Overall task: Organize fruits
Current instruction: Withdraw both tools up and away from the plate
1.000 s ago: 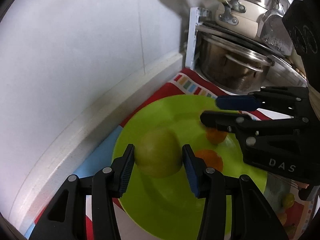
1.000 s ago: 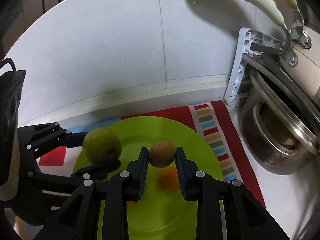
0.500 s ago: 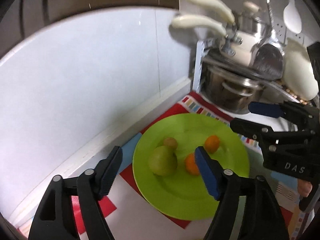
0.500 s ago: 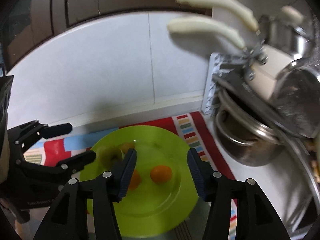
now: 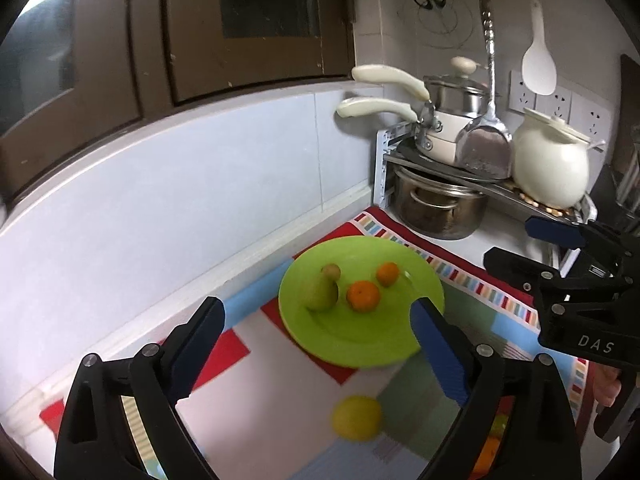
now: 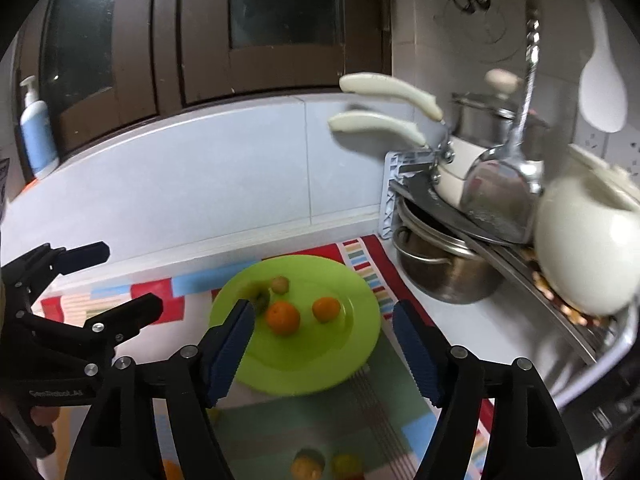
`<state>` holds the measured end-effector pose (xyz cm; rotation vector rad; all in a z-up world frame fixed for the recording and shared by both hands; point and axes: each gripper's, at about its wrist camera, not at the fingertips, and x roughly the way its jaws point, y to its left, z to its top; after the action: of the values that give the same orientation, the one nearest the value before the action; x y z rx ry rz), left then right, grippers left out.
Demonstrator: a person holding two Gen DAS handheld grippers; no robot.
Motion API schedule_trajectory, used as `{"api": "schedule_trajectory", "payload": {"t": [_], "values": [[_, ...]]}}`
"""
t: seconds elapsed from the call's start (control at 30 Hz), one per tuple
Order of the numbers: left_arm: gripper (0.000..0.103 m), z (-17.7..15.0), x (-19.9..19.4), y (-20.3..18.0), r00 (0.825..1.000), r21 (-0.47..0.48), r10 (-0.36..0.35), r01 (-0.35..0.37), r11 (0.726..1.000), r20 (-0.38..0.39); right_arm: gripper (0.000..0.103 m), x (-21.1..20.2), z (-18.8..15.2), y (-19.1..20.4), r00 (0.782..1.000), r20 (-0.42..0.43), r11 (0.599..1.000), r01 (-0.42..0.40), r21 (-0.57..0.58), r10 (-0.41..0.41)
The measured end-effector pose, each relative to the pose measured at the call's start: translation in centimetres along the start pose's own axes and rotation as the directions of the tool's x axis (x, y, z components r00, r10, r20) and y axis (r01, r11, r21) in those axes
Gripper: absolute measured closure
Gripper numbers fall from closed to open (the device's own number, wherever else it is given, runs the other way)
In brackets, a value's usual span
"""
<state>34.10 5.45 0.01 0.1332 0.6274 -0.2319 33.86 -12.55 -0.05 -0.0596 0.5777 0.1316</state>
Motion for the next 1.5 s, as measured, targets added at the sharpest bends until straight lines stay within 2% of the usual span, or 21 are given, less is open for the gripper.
{"api": "schedule_trajectory", "payload": {"t": [0.1, 0.4, 0.77, 0.9, 1.0, 1.1, 1.2, 1.5], "values": [[0.006, -1.1, -2.2, -0.2, 1.000, -0.006, -0.006, 0.006, 1.000, 0.003, 0.026, -2.4, -0.9, 1.0, 1.000, 0.019, 1.000, 0.017, -0.014, -0.017], [0.004, -4.4, -7.1, -0.9, 1.000, -0.010, -0.015, 0.015, 1.000, 0.005, 0.024, -8.2, -4.2, 3.2, 0.998, 0.049, 0.999, 0.040, -0.029, -0.038], [0.002, -8.3, -10.3, -1.2, 1.000, -0.015, -0.023, 0.023, 1.000, 0.016, 0.024, -11.4, -8.4, 4.8, 0.998, 0.032, 0.999, 0.045, 0.012, -0.046], [0.002, -9.6, -10.3, -1.5, 1.000, -0.003, -0.027, 0.027, 1.000, 0.002, 0.024, -12.0, -10.0, 5.1, 0.999, 0.014, 0.998, 0.035, 0.046, -0.035], [0.002, -10.9, -10.1, -1.8, 1.000, 0.013, -0.005, 0.005, 1.000, -0.006, 0.024, -11.8, -11.3, 5.3, 0.999, -0.003, 0.998, 0.039, 0.050, -0.039], [0.002, -12.2, -9.5, -2.1, 1.000, 0.023, -0.011, 0.012, 1.000, -0.029, 0.024, -11.2, -12.5, 5.1, 0.998, -0.050, 0.996, 0.032, 0.079, -0.028], [0.002, -13.4, -8.9, -2.4, 0.999, 0.047, 0.012, -0.010, 0.999, -0.038, 0.024, -10.6, -13.7, 5.1, 0.996, -0.083, 0.995, 0.041, 0.089, -0.033], [0.002, -16.3, -5.6, -2.9, 0.992, 0.067, -0.016, 0.025, 0.997, -0.127, 0.024, -8.2, -16.9, 4.9, 0.983, -0.180, 0.994, 0.061, 0.093, -0.044]]}}
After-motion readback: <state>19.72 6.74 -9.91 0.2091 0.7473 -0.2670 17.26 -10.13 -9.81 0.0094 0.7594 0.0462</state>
